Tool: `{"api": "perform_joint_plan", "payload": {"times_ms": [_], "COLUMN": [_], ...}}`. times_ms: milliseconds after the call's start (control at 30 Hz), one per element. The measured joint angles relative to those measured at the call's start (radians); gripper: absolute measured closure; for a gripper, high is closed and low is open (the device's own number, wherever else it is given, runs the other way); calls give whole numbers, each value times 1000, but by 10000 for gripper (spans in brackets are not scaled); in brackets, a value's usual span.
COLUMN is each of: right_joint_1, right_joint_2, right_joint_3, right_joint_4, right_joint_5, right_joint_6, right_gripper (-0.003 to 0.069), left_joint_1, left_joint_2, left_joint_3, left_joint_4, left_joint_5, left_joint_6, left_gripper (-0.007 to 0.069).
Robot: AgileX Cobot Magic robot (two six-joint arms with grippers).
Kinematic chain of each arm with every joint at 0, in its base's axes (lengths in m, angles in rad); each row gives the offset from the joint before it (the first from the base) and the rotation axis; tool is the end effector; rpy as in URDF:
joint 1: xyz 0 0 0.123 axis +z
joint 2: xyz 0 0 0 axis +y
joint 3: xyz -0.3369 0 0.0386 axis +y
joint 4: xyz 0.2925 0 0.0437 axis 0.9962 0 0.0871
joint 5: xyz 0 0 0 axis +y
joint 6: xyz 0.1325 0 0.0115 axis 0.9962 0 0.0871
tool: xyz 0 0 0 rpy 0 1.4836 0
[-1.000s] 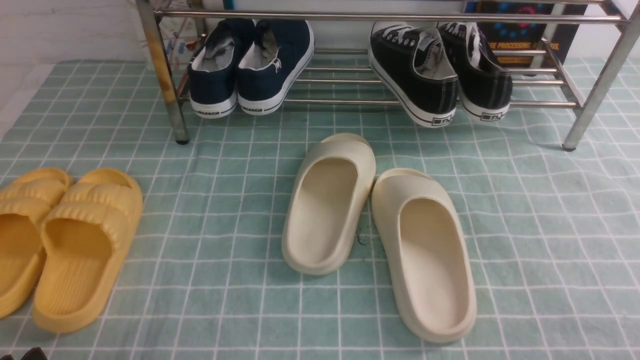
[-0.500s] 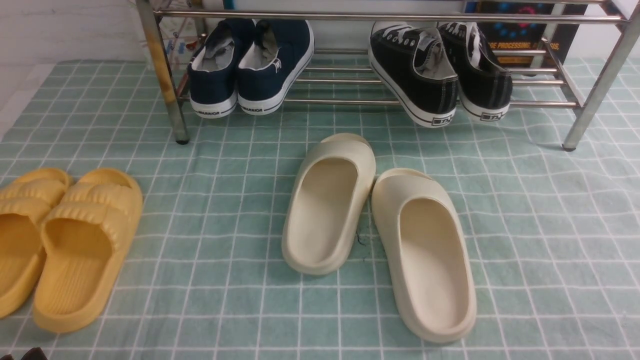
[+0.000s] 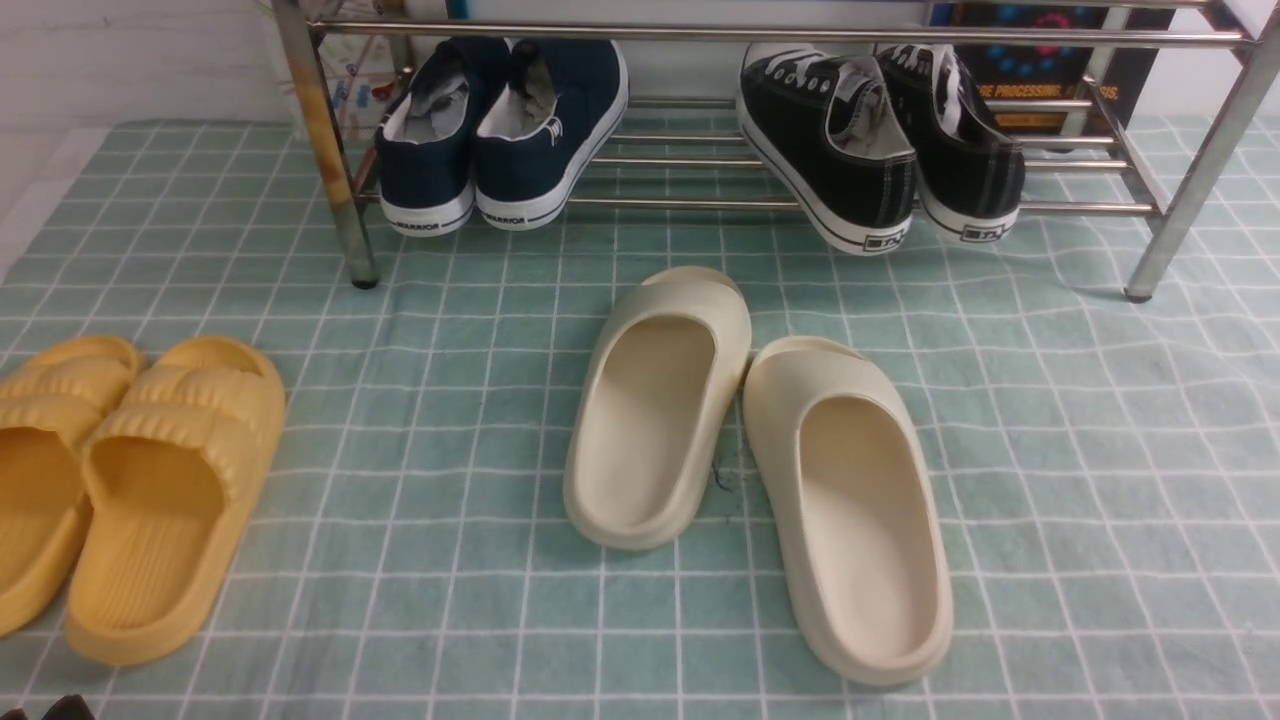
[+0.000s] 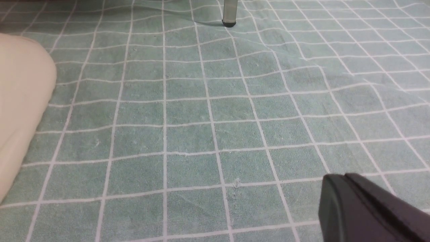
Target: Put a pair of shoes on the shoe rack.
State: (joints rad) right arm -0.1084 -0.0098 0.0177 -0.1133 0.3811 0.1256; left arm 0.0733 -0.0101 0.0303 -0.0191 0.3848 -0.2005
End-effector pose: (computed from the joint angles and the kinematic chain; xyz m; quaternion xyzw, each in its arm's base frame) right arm 0.0814 -0.0145 0.1604 0.0642 0.8021 -0.0430 0.5922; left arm 0.0822 0.0051 0.1543 -0.1156 0.8018 -0.0453 0.5846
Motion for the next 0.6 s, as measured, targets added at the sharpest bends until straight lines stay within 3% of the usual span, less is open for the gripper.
{"api": "perform_joint_plan", "payload": {"times_ms": [600], "right_joint_1": [0], "right_joint_2": [0], "right_joint_3": [0], "right_joint_4": [0], "right_joint_5": [0], "right_joint_6": [0], "right_gripper": [650], "left_joint_1": [0], "left_joint_2": [0], "left_joint_3": [0], "left_joint_4": [0], "left_joint_5": [0], "left_joint_6": [0], "left_gripper": [386]}}
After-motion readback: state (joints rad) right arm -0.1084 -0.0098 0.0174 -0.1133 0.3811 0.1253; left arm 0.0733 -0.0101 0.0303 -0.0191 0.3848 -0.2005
